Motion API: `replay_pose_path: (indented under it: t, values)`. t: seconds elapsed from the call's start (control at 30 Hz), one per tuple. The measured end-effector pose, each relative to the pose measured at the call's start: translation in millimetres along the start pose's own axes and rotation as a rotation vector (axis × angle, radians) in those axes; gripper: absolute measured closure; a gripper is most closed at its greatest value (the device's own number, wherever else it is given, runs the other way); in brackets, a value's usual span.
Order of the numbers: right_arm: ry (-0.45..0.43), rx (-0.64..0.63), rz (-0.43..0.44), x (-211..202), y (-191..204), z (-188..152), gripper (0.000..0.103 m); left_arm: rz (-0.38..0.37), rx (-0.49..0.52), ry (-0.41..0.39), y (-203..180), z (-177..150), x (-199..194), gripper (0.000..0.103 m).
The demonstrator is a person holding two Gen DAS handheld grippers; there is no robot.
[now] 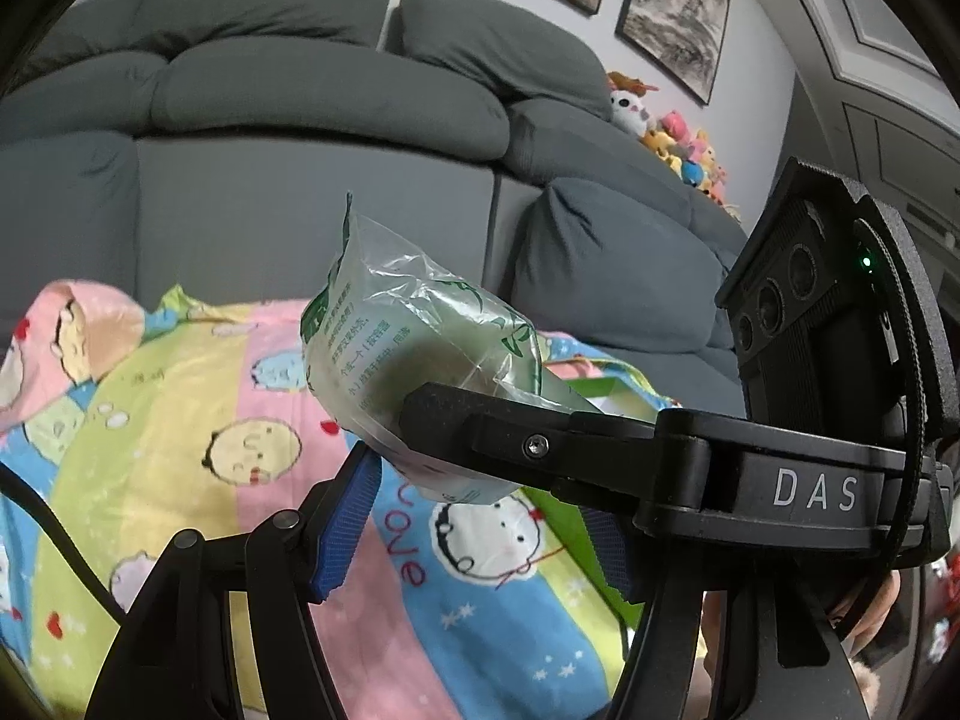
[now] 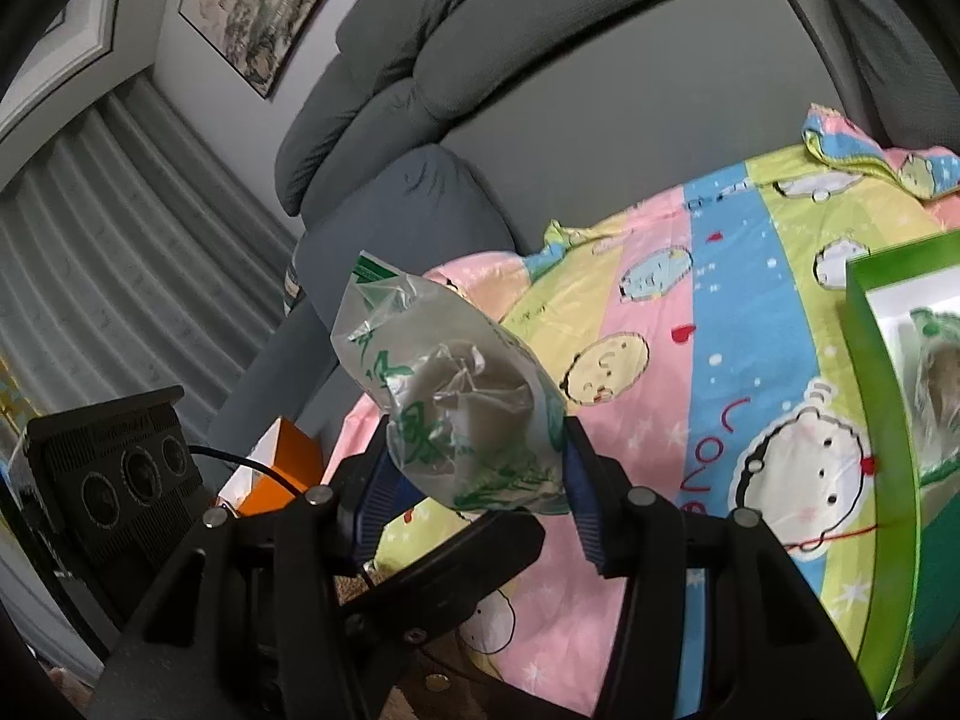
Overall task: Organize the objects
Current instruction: 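Lift the clear bag with the right gripper toward the green box, then carry the bag over the green box and lower it inside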
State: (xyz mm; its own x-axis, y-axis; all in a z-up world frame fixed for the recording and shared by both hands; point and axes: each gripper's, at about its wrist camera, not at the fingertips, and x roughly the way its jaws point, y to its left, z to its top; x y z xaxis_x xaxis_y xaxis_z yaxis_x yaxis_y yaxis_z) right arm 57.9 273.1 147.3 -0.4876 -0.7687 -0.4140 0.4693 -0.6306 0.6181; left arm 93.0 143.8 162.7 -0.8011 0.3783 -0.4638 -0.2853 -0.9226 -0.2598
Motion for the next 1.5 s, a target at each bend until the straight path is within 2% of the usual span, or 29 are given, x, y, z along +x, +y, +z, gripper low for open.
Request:
replay_pose_path:
  t: [0.13,0.2,0.27,0.4,0.63,1.1,1.5]
  values:
    - [0.014,-0.036,-0.009,-1.7,3.8,13.2,0.051,0.055,0.058,-0.019,-6.5,9.1,6.2,0.037]
    - [0.017,-0.064,-0.028,-1.7,10.2,20.9,0.051,0.042,0.023,-0.057,-4.5,14.6,5.4,0.037]
    - [0.011,-0.094,-0.036,-3.4,15.3,28.7,0.051,0.009,-0.001,-0.058,-1.1,19.0,7.5,0.037]
    - [0.014,-0.14,-0.061,-7.3,17.3,37.6,0.051,0.007,0.018,-0.065,-6.0,23.0,11.6,0.037]
    - [-0.037,-0.068,-0.051,-22.0,-9.4,32.4,0.051,-0.01,0.076,-0.029,-26.1,22.6,29.7,0.037]
    - [-0.115,0.043,-0.108,-60.1,-54.1,24.9,0.051,-0.089,0.139,0.028,-70.0,17.8,63.4,0.037]
    - [-0.177,0.158,-0.123,-83.9,-89.3,17.0,0.051,-0.142,0.174,0.086,-95.3,12.2,94.6,0.037]
